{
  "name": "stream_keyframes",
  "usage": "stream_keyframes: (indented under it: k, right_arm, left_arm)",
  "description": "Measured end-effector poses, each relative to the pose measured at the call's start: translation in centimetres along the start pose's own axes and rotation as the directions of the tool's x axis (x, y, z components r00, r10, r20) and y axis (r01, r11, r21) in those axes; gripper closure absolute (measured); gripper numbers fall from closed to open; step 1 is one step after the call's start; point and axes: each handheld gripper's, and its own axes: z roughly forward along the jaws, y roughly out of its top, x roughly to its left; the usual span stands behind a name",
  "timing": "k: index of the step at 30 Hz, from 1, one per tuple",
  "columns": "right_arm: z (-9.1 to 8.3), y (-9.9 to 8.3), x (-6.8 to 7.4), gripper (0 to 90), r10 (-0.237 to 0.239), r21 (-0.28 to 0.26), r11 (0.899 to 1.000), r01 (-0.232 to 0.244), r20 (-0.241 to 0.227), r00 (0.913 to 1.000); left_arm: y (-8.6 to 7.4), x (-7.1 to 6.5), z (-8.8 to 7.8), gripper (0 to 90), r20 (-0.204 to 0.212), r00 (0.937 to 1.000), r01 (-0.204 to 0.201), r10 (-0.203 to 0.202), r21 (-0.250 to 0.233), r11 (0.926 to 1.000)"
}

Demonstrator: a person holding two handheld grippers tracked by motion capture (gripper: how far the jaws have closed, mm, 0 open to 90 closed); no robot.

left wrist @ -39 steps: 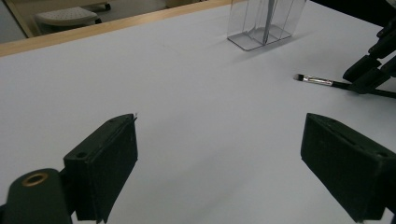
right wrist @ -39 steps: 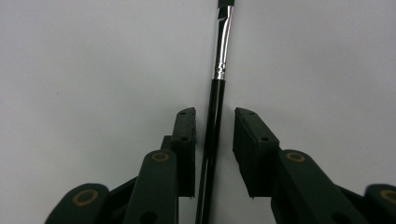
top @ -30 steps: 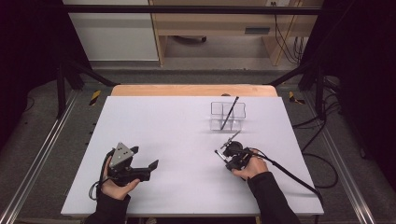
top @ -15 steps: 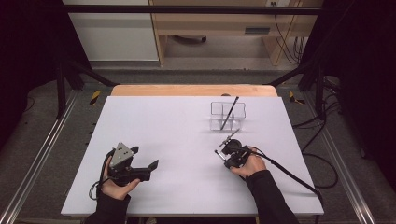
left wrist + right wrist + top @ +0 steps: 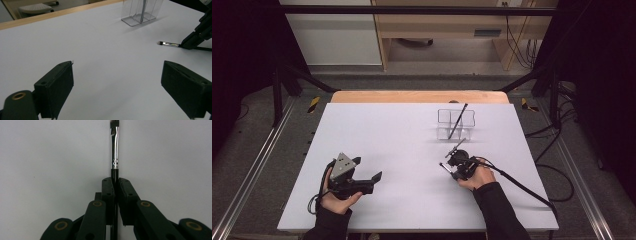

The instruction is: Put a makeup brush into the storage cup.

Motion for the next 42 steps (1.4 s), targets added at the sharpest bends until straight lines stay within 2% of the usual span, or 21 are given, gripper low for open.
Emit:
stream_keyframes:
  k: [8,12,18,25,28,31,37,42]
  right_arm:
    - [-0.1,0.0,0.0,84.4,0.005,-0.005,1.000,-0.005,0.003,1.0000]
    - [-0.2,-0.1,0.1,84.4,0.007,-0.026,1.000,-0.007,-0.002,1.0000]
    - [-1.3,-0.3,0.0,84.4,0.024,-0.106,0.994,-0.027,-0.030,0.9993]
    - [-2.9,-0.7,-0.2,84.4,0.041,-0.229,0.972,-0.050,-0.043,0.9983]
    - [-3.5,-0.8,-0.3,84.4,0.046,-0.285,0.957,-0.056,-0.044,0.9980]
    - [-4.2,-1.0,-0.3,84.4,0.058,-0.345,0.936,-0.072,-0.050,0.9970]
    - [-5.2,-1.4,-0.5,84.4,0.094,-0.457,0.883,-0.104,-0.044,0.9946]
    - [-5.9,-1.8,-0.9,84.4,0.131,-0.520,0.843,-0.136,-0.047,0.9903]
  left_arm:
    - [0.0,0.0,0.0,10.1,0.000,1.0000,0.000,0.000,0.001,1.0000]
    - [0.0,0.0,0.0,10.2,0.000,1.0000,0.000,0.000,0.001,1.0000]
    - [0.0,0.0,0.0,10.2,-0.001,1.0000,-0.001,0.001,0.001,1.0000]
    - [0.0,-0.1,0.0,10.1,-0.001,1.0000,-0.001,0.001,0.001,1.0000]
    - [0.0,0.0,0.0,10.1,-0.001,1.0000,0.000,0.000,-0.001,1.0000]
    - [0.0,0.0,0.0,10.2,-0.001,1.0000,0.000,0.000,-0.002,1.0000]
    - [0.0,-0.1,0.0,10.2,-0.002,1.0000,-0.001,0.001,-0.002,1.0000]
    - [0.0,0.0,0.0,10.1,-0.003,1.0000,0.000,0.000,-0.001,1.0000]
